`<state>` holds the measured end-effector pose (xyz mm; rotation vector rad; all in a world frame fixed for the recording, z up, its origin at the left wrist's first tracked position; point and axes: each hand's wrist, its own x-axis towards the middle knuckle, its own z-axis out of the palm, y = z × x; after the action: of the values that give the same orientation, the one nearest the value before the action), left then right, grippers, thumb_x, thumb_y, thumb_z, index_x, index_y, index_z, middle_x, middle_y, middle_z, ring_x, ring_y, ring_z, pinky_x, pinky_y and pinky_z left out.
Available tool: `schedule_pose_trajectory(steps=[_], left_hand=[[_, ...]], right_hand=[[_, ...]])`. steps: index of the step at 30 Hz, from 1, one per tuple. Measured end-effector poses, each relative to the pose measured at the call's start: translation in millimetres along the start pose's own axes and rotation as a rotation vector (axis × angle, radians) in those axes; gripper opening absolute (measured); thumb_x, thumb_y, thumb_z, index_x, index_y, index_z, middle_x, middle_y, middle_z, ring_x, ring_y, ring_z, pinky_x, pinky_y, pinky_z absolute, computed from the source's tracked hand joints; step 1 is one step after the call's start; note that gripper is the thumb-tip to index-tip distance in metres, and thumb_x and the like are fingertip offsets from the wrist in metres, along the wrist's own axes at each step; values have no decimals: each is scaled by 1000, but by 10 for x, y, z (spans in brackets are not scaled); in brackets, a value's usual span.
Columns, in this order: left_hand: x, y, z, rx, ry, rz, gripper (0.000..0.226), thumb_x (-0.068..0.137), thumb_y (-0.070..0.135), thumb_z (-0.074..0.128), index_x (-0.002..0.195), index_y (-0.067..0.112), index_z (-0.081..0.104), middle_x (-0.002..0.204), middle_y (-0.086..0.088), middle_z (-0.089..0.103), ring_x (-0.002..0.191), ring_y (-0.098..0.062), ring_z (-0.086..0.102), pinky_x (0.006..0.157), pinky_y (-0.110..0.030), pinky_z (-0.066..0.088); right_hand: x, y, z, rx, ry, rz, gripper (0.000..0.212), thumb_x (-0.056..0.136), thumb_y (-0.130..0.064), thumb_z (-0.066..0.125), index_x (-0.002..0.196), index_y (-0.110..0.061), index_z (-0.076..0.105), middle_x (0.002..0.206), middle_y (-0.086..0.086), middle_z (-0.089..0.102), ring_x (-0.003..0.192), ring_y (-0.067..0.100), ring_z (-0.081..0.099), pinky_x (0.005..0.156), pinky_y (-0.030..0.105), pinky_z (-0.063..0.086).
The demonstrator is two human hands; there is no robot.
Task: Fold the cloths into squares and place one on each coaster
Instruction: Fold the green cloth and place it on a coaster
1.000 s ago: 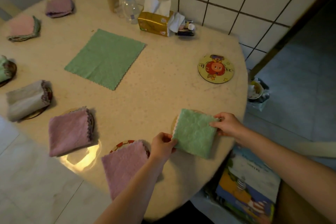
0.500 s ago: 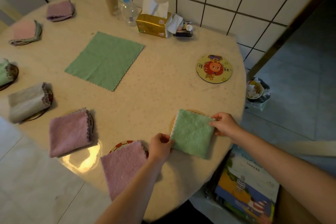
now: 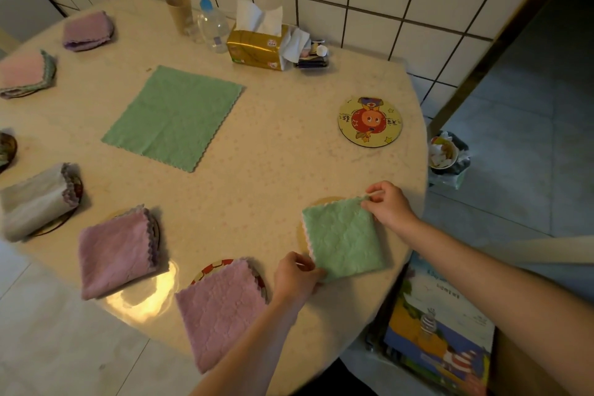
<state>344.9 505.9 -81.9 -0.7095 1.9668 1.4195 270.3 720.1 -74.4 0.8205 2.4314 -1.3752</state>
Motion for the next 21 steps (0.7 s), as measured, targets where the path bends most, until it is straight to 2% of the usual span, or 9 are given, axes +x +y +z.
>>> schedule_pose_trajectory(steps=[3, 9, 14, 16, 19, 21], left_hand=[[-87, -26, 120, -66, -27, -39, 29, 72, 1, 77, 89, 8, 54, 86, -18, 68, 54, -18, 65, 51, -27, 54], [-102, -78, 154, -73, -2, -45, 31, 74, 3, 76, 95, 4, 54, 94, -20, 67, 51, -16, 62, 47, -23, 53], [-56, -168, 54, -18, 0, -37, 29, 75, 6, 76, 90, 7, 52, 86, -19, 67, 45, -13, 60, 45, -25, 52], [-20, -161, -16, 12, 4, -31, 28, 76, 9, 76, 90, 7, 52, 83, -18, 68, 47, -15, 62, 48, -28, 53], [84, -50, -203, 36, 23, -7, 24, 78, 6, 73, 92, 8, 53, 77, -13, 69, 55, -18, 66, 62, -37, 58], [187, 80, -367, 40, 44, 13, 23, 79, 5, 72, 93, 10, 55, 80, -13, 70, 59, -19, 69, 63, -35, 60]], right_hand=[[38, -143, 65, -25, -17, -34, 26, 81, -14, 70, 103, -14, 57, 91, 0, 61, 87, 17, 58, 77, 28, 44], [64, -230, 208, -142, -24, -81, 22, 82, -12, 68, 102, -11, 59, 91, 1, 61, 85, 15, 56, 74, 25, 42], [70, -189, 190, -170, -4, -102, 22, 83, -9, 66, 104, -9, 59, 101, 5, 64, 88, 14, 56, 77, 22, 41], [60, -216, 158, -197, 8, -135, 22, 84, -8, 64, 105, -8, 58, 103, 6, 63, 89, 15, 56, 78, 24, 43], [59, -354, 141, -244, 28, -220, 21, 85, -5, 60, 106, -9, 58, 102, 4, 61, 90, 15, 55, 78, 25, 43], [59, -481, 168, -243, 19, -267, 20, 86, -5, 59, 105, -11, 57, 99, 0, 60, 91, 15, 56, 77, 23, 42]])
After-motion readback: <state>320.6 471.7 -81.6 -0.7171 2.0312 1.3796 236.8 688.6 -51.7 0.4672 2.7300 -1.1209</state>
